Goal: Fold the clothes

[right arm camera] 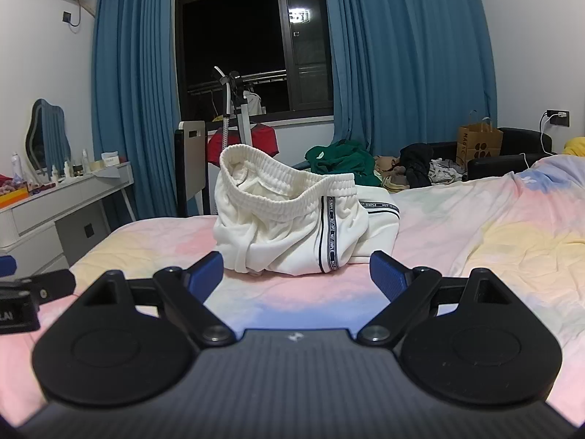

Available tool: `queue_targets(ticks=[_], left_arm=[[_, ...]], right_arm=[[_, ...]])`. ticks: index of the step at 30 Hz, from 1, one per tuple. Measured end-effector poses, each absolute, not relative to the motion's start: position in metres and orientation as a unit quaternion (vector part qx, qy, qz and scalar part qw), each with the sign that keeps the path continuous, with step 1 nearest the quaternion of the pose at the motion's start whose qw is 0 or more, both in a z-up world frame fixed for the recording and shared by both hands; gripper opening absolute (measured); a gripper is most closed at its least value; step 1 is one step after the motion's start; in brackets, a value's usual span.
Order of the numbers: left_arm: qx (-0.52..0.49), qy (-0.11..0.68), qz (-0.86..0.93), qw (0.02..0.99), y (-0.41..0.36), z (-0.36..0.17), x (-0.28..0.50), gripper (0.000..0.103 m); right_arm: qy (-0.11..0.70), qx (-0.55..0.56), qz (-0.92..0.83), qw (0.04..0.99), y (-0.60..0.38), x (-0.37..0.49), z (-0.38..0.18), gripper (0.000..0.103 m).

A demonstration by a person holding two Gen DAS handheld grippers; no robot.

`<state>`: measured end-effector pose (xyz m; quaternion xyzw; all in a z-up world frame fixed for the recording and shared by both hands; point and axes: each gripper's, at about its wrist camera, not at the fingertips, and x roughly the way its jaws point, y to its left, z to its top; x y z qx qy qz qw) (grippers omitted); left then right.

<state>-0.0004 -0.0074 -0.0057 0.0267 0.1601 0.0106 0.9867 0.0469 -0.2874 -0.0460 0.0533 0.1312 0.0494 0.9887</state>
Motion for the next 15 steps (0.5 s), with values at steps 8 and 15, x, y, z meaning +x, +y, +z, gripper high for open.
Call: queue_targets(ticks=[8, 15], left_arm=[[0.026, 0.164, 0.016, 0.986, -0.0069, -0.0086, 0.0016, 0.103], [0.029, 0.17, 0.017, 0.985, -0.0074, -0.0139, 0.0052, 0.103]], right_arm=[[0.132, 0.057, 0.05, 0.988, -0.2882, 0.0466, -0.0449, 0.088], [0.131, 0.061, 0.05, 0.988, -0.2896, 0.046, -0.0439, 0.088]])
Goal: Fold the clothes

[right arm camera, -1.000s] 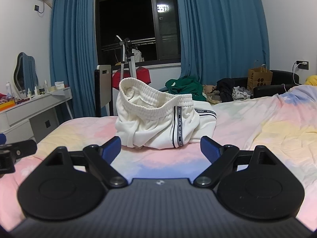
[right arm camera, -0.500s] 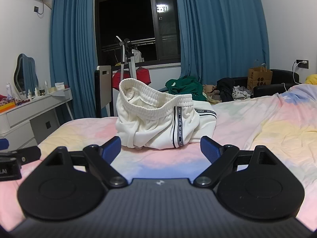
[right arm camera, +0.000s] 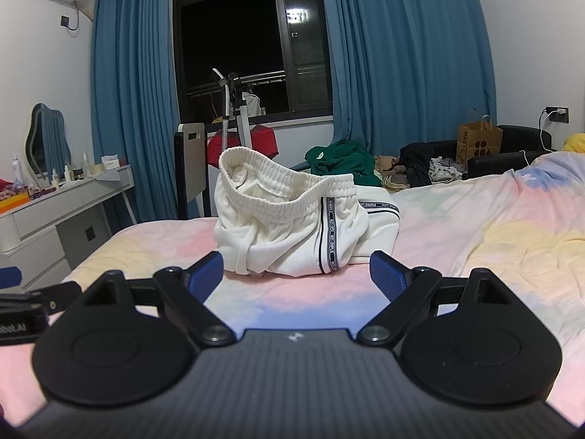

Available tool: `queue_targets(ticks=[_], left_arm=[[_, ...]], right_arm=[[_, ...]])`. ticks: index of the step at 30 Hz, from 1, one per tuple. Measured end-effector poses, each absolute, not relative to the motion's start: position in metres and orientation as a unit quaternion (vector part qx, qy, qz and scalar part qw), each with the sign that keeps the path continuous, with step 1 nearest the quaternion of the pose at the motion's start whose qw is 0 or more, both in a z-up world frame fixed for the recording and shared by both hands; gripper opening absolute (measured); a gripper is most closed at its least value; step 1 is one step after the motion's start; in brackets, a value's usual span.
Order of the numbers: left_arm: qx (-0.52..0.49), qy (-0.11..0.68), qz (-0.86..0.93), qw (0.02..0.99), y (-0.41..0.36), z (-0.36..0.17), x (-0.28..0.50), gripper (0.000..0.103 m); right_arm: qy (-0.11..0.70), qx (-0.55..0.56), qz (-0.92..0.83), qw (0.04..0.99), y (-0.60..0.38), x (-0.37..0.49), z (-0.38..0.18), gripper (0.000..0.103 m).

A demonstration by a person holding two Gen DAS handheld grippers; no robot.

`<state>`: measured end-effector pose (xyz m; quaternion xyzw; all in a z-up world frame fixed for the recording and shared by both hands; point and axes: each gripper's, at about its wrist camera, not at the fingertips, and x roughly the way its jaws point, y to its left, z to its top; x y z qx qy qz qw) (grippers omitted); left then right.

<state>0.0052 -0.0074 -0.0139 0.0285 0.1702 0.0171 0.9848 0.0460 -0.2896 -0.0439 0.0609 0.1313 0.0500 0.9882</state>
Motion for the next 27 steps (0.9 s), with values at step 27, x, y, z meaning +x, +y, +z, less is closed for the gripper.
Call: queue_targets(ticks=[27], left_arm=[[-0.001, 0.218, -0.003, 0.976, -0.024, -0.003, 0.173, 0.102]], right_arm=[[0.165, 0.128, 0.01, 0.978, -0.328, 0.063, -0.051, 0.088]])
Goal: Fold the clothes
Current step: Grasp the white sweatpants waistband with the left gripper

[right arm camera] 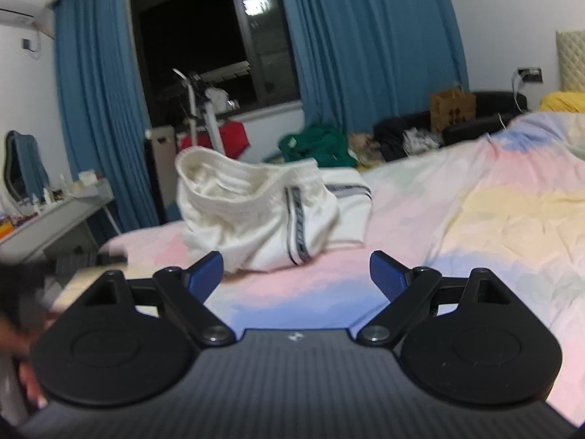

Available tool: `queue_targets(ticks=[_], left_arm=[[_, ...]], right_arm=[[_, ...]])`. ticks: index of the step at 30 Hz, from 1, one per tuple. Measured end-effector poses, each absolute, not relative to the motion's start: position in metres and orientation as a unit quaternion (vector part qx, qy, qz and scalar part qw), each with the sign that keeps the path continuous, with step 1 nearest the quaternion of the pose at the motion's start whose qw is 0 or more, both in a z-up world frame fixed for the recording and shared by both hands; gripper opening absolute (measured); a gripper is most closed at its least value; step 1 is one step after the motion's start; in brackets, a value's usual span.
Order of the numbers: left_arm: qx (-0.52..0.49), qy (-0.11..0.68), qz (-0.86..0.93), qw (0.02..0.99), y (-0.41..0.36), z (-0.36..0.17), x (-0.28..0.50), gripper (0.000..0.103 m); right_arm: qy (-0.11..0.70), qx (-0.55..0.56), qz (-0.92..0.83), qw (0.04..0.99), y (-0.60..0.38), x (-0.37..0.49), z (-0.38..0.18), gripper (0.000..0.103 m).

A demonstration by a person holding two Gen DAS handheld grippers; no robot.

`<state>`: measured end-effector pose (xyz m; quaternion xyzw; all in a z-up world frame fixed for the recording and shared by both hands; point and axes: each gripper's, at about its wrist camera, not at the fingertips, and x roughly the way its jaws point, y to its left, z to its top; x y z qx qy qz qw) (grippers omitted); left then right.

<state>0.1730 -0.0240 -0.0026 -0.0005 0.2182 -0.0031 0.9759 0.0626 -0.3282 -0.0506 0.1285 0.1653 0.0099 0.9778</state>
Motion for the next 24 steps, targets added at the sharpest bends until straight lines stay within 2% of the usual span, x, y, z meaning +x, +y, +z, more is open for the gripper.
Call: queue_targets(ticks=[9, 15, 18, 20, 21, 23, 24], left_arm=[[0.061, 0.193, 0.016, 0.979, -0.087, 0.018, 0.31, 0.099], [0.086, 0.224, 0.052, 0.969, -0.11, 0.003, 0.379, 0.088], [0.071, 0.229, 0.053, 0.969, -0.109, 0.0, 0.399, 0.072], [0.062, 0.228, 0.047, 0.97, -0.107, 0.0, 0.404, 0.048], [0.055, 0.227, 0.044, 0.971, -0.106, 0.0, 0.402, 0.043], [0.045, 0.223, 0.043, 0.973, -0.102, 0.003, 0.393, 0.016], [0.042, 0.221, 0.043, 0.974, -0.101, 0.004, 0.387, 0.016]], right_arm=[[0.207, 0.193, -0.005, 0.959, -0.354, 0.096, -0.078, 0.088], [0.231, 0.214, -0.006, 0.949, -0.36, 0.119, -0.096, 0.088], [0.241, 0.211, -0.006, 0.947, -0.359, 0.127, -0.104, 0.088], [0.244, 0.212, -0.004, 0.946, -0.359, 0.13, -0.109, 0.088], [0.244, 0.209, -0.006, 0.947, -0.358, 0.132, -0.11, 0.088], [0.241, 0.204, -0.008, 0.949, -0.358, 0.134, -0.112, 0.088], [0.239, 0.202, -0.01, 0.95, -0.358, 0.135, -0.113, 0.088]])
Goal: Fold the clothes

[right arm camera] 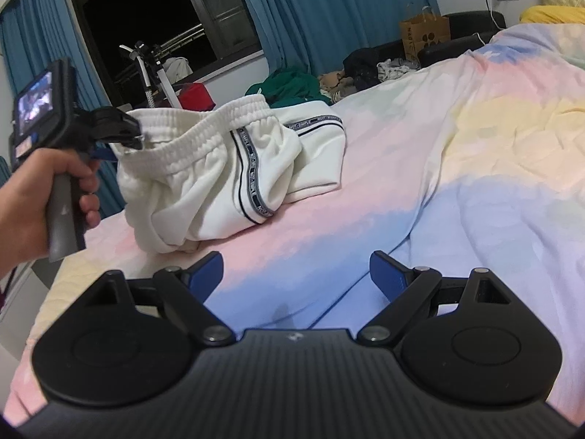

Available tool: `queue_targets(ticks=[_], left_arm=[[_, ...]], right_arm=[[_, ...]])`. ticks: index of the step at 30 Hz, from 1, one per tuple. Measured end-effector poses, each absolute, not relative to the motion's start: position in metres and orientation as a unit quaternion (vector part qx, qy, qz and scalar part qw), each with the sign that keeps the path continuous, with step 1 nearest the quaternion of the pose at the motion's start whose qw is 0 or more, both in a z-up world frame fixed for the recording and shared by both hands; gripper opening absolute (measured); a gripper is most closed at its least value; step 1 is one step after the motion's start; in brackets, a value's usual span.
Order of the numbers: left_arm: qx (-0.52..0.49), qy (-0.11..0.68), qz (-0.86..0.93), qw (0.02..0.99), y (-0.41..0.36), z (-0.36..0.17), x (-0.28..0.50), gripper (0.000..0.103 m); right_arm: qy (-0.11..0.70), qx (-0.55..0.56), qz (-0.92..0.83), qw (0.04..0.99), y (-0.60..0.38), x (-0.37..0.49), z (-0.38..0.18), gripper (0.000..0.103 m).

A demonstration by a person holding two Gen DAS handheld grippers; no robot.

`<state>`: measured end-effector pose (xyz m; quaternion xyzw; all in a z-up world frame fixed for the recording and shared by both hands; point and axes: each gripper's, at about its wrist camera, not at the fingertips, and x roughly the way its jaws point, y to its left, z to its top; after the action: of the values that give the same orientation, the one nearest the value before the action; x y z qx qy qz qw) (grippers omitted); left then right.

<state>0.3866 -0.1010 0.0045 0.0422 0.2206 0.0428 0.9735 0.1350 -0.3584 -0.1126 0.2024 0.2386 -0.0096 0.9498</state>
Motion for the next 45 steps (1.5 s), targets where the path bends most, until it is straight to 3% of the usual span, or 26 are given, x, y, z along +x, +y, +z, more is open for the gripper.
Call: queue_targets(ticks=[5, 16, 25, 30, 38, 43, 45], left_arm=[[0.058, 0.204, 0.032, 0.977, -0.099, 0.012, 0.333, 0.01], [0.034, 0.181, -0.015, 0.983, -0.048, 0.049, 0.157, 0.008], [0.002, 0.267, 0.0, 0.964, 0.031, -0.039, 0.083, 0.007], [-0.038, 0.288, 0.011, 0.957, 0.06, -0.062, 0.087, 0.008], [-0.068, 0.308, 0.014, 0.949, 0.077, -0.068, 0.103, 0.012], [-0.06, 0.304, 0.017, 0.951, 0.072, -0.067, 0.114, 0.013], [-0.059, 0.307, 0.017, 0.95, 0.07, -0.069, 0.12, 0.013]], right_arm=[[0.21, 0.191, -0.008, 0.959, -0.358, 0.131, -0.11, 0.088], [0.128, 0.115, 0.016, 0.985, -0.341, 0.103, -0.088, 0.088], [0.134, 0.103, 0.026, 0.985, -0.329, 0.081, -0.07, 0.088], [0.181, 0.068, 0.022, 0.981, -0.319, 0.084, -0.074, 0.088], [0.355, 0.012, 0.038, 0.934, -0.31, 0.099, -0.101, 0.088], [0.38, -0.032, 0.023, 0.924, -0.298, 0.105, -0.119, 0.088], [0.386, -0.031, 0.0, 0.922, -0.303, 0.111, -0.127, 0.079]])
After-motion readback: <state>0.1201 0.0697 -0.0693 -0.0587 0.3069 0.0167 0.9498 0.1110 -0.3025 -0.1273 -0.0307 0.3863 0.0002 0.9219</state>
